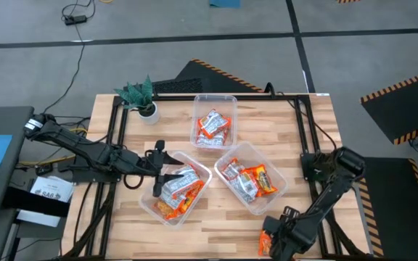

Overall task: Sort Maruchan noodles
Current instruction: Put the noodle pack into the bottom right transparent bin

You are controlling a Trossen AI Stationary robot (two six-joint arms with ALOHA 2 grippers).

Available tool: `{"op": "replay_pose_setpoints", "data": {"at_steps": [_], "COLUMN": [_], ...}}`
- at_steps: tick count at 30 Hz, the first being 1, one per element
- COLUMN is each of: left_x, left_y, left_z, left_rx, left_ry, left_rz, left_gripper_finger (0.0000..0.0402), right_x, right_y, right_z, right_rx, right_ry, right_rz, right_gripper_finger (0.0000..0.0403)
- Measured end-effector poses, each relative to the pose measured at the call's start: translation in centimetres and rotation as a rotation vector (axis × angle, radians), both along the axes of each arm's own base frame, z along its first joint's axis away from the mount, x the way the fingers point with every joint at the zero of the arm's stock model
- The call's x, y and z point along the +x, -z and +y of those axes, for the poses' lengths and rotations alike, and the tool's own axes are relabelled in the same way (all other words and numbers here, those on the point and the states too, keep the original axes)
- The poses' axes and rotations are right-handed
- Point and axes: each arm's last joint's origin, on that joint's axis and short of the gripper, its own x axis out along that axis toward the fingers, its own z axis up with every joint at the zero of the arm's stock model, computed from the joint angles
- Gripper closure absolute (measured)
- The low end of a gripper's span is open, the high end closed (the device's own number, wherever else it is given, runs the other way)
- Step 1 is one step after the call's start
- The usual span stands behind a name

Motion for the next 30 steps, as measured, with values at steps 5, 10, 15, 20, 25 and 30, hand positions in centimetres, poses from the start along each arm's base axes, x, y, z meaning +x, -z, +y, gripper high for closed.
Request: {"op": "replay_pose_setpoints", "data": {"at_steps": [5,10,15,20,25,30], "left_x": [0.0,0.0,0.0,0.0,0.0,-0.1], "left_y": [0.0,0.0,0.0,0.0,-0.1,-0.2], "left_z": [0.0,0.0,0.0,0.0,0.0,0.1], "left_rx": [0.005,0.018,0.019,0.033,0.033,0.032], "left_ry": [0.001,0.003,0.003,0.003,0.003,0.0], "left_rz": [0.0,0.001,0.002,0.002,-0.001,-0.007], "left_gripper_finger": [0.0215,0.0215,0.0215,0.0215,0.0215,0.0215], "right_x": [0.4,0.8,1.3,1.4,1.7,1.8], "right_y": [1.1,1.8,1.9,1.9,-0.6,-6.2], "right_z": [0.0,-0.1,-0.5,-0.5,-0.5,-0.4], "right_rx": [-0.01,-0.003,0.026,0.067,0.115,0.14], "right_ry": [0.001,0.019,0.013,-0.041,-0.055,-0.104], "right_rz": [0.04,0.09,0.116,0.16,0.091,-0.187], "right_gripper_finger": [0.0148,0.0167,0.0299,0.0382,0.0396,0.0396]}}
